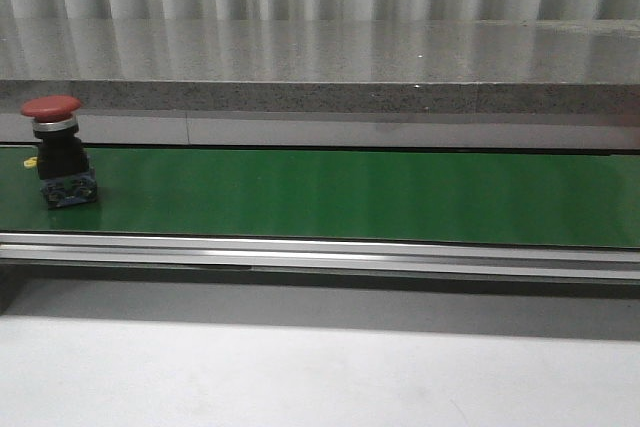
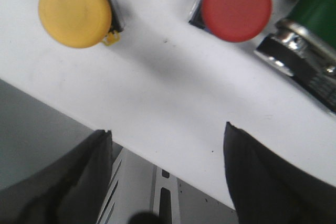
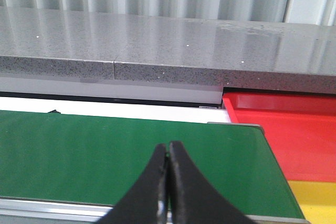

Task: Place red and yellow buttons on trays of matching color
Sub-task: 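Grasp a yellow-capped button from the pile with the left gripper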

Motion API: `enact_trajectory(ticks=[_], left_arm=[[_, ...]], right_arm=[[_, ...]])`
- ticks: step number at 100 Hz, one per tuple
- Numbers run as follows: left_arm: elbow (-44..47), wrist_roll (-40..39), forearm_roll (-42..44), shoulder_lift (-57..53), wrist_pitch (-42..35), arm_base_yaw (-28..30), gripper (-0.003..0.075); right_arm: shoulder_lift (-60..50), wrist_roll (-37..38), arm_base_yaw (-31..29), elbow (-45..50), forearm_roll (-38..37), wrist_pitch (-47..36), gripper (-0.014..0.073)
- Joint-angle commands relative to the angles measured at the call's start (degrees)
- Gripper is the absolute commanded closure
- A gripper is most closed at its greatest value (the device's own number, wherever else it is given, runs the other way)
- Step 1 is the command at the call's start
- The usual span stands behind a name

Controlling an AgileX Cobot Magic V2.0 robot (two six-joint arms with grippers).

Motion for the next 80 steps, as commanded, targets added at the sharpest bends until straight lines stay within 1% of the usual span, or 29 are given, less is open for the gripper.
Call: enact_trajectory(ticks=[1, 21, 35, 80], left_arm=[[-0.1, -0.7, 0.5, -1.9, -1.8, 2.0, 0.0283], [0.7, -0.7, 1.9, -1.7, -4.4, 7.3, 0.0283], [0.7, -0.7, 1.9, 0.3, -5.8, 9.6, 0.0283], [-0.2, -0.7, -1.5, 8.4, -15.1, 9.6, 0.0283]], right_arm=[[-0.9, 0.1, 0.1, -1.1, -0.6, -4.4, 0.0659], [-0.9, 0.1, 0.1, -1.1, -0.6, -4.4, 0.0659], [-0.9, 0.1, 0.1, -1.1, -0.6, -4.4, 0.0659], [-0.9, 0.1, 0.1, -1.1, -0.6, -4.4, 0.0659]])
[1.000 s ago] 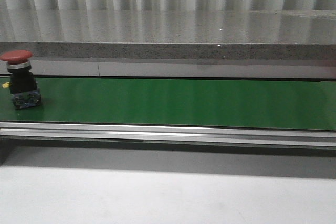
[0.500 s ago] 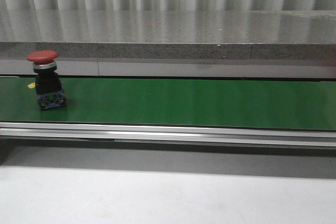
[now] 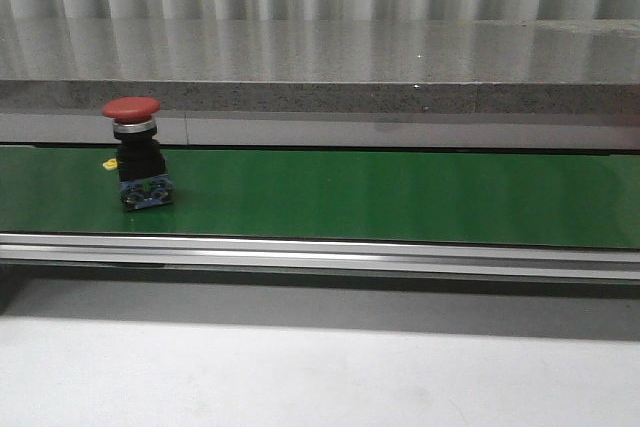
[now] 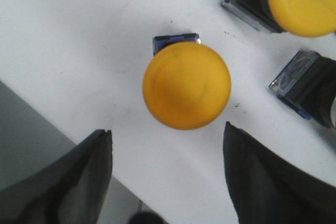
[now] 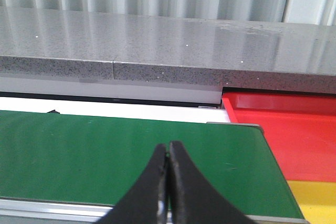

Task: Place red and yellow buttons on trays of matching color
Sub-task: 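Grasp a yellow-capped button from the pile with the left gripper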

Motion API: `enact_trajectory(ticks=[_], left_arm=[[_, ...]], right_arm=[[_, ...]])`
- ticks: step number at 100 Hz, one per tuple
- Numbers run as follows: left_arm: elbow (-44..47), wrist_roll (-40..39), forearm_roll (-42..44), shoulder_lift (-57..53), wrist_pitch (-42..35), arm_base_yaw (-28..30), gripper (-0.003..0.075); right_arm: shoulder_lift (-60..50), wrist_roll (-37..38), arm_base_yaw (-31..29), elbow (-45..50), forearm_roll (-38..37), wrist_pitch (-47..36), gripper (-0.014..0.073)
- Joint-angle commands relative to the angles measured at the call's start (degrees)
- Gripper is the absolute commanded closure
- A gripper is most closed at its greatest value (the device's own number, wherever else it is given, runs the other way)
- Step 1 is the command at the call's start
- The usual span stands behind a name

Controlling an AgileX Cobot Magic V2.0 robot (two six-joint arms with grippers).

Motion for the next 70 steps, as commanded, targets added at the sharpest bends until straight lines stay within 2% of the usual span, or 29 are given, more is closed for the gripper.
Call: enact_trajectory(ticks=[1, 20, 27, 53, 63, 70], left_arm=[[-2.1, -0.4, -1.0, 0.0, -2.7, 0.1, 0.0283], [-2.5, -0.4, -1.3, 2.1, -7.6, 0.1, 0.0284], [-2.5, -0.4, -1.3, 2.5, -7.9, 0.1, 0.0309], [-2.5, 2.1, -1.2, 2.1, -7.6, -0.2, 0.0574], [-2.5, 2.5, -0.9, 0.3, -6.2, -1.2, 0.0630], [-2.5, 2.5, -0.7, -2.0, -5.4, -2.2, 0.0639]], right_arm=[[-0.9, 0.1, 0.1, -1.1, -0.6, -4.4, 0.0659], [-0.9, 0.1, 0.1, -1.1, -0.6, -4.4, 0.0659], [-0.9, 0.1, 0.1, -1.1, -0.6, -4.4, 0.0659], [-0.9, 0.1, 0.1, -1.1, -0.6, -4.4, 0.0659], [-0.9, 0.1, 0.1, -1.1, -0.6, -4.4, 0.0659], [-0.9, 0.1, 0.1, -1.1, -0.6, -4.4, 0.0659]])
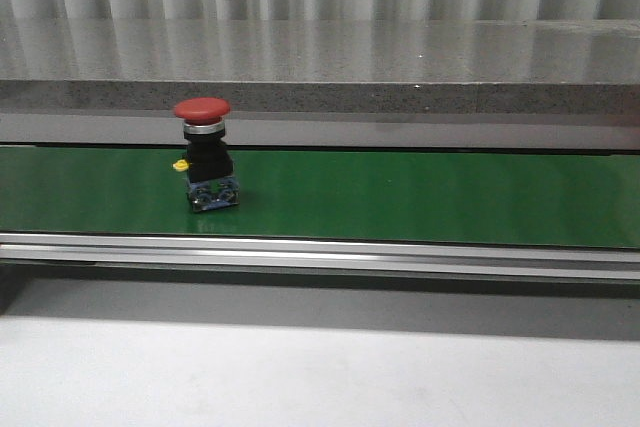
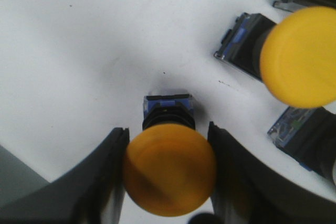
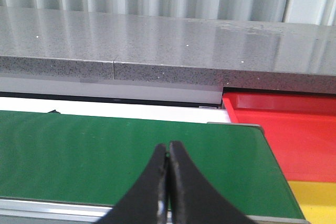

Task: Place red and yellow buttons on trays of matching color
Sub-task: 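Grasp a yellow-capped button from the pile with the left gripper, then place the yellow button on the conveyor belt with the left gripper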

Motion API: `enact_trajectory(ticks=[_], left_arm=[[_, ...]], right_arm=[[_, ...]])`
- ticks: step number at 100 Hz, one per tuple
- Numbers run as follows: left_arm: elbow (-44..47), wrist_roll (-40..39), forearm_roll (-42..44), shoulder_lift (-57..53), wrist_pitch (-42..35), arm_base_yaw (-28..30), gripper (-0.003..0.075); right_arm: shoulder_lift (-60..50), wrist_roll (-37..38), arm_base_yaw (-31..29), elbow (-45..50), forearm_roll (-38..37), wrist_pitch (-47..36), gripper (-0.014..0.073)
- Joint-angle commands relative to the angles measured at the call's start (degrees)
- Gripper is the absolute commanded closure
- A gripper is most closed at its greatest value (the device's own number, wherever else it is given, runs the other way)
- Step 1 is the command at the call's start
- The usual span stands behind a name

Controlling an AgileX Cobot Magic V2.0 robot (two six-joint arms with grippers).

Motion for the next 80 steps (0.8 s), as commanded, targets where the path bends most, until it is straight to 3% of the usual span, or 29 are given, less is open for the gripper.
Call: enact_trajectory(ticks=[1, 39, 63, 80], left_arm=[[-1.7, 0.2, 0.0, -5.3, 0.2, -1.4, 0.0639], [-1.7, 0.3, 4.4, -23.4, 1.1, -13.2, 0.0639], [-4.7, 0.3, 4.3, -21.0, 2.0, -24.0, 0.0639], [-8.7, 0.3, 4.3, -15.8, 2.1, -27.5, 0.0639]], right_arm=[[-0.9, 0.1, 0.1, -1.1, -0.6, -4.4, 0.0659], [-0.9, 0.1, 0.1, -1.1, -0.6, -4.4, 0.0659], [-0.9, 0.1, 0.1, -1.1, -0.6, -4.4, 0.0659], [-0.9, 0.1, 0.1, -1.1, -0.6, -4.4, 0.0659]])
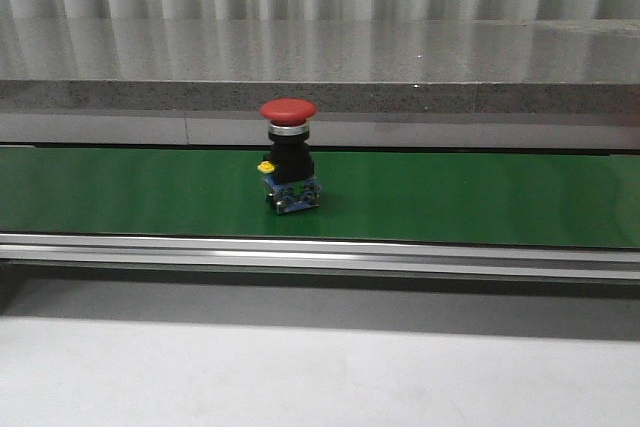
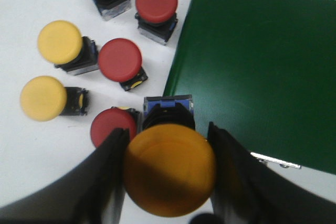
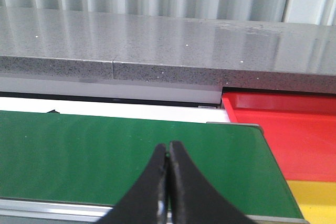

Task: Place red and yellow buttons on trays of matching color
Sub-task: 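Place the yellow button on the conveyor belt with the left gripper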

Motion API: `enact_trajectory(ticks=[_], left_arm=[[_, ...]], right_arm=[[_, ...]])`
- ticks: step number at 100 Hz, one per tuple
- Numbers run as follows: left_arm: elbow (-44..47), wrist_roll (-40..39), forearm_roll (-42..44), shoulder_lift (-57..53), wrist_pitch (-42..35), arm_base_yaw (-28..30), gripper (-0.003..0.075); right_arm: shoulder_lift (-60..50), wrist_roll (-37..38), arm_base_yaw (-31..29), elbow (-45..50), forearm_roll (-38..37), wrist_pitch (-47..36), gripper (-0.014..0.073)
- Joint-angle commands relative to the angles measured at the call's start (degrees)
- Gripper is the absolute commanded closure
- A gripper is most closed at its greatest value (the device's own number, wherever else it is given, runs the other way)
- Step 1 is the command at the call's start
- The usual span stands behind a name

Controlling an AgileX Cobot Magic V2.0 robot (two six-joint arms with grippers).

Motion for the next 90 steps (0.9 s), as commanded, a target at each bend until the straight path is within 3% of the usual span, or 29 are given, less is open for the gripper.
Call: enact_trajectory(ticks=[1, 35, 42, 55, 62, 75, 90], left_arm=[[-3.5, 0.1, 0.1, 1.6, -2.1, -1.6, 0.0639], [-8.4, 1.6, -1.1, 9.8, -0.6, -3.7, 0.0617], [-8.4, 2.8, -2.0, 10.2, -0.3, -3.7, 0.0540], [-8.4, 3.9, -4.9, 10.3, -1.2, -3.7, 0.0279], [-8.4, 3.9, -5.1, 10.3, -1.8, -3.8, 0.0197], [-8.3, 4.0, -5.9, 9.4, -3.2, -4.3, 0.0195], [-8.2, 5.0, -5.9, 5.8, -6.4, -6.7, 0.0270]], right_arm=[[-0.9, 0.1, 0.1, -1.1, -0.6, -4.4, 0.0659], [-0.9, 0.1, 0.1, -1.1, -0.6, -4.4, 0.0659], [-0.9, 0.1, 0.1, -1.1, -0.6, -4.4, 0.0659], [-0.9, 0.1, 0.1, -1.1, -0.6, -4.4, 0.0659], [-0.9, 0.1, 0.1, -1.1, -0.6, -4.4, 0.0659], [-0.9, 0.1, 0.1, -1.1, -0.6, -4.4, 0.0659], [-0.9, 0.1, 0.1, -1.1, -0.6, -4.4, 0.0659]])
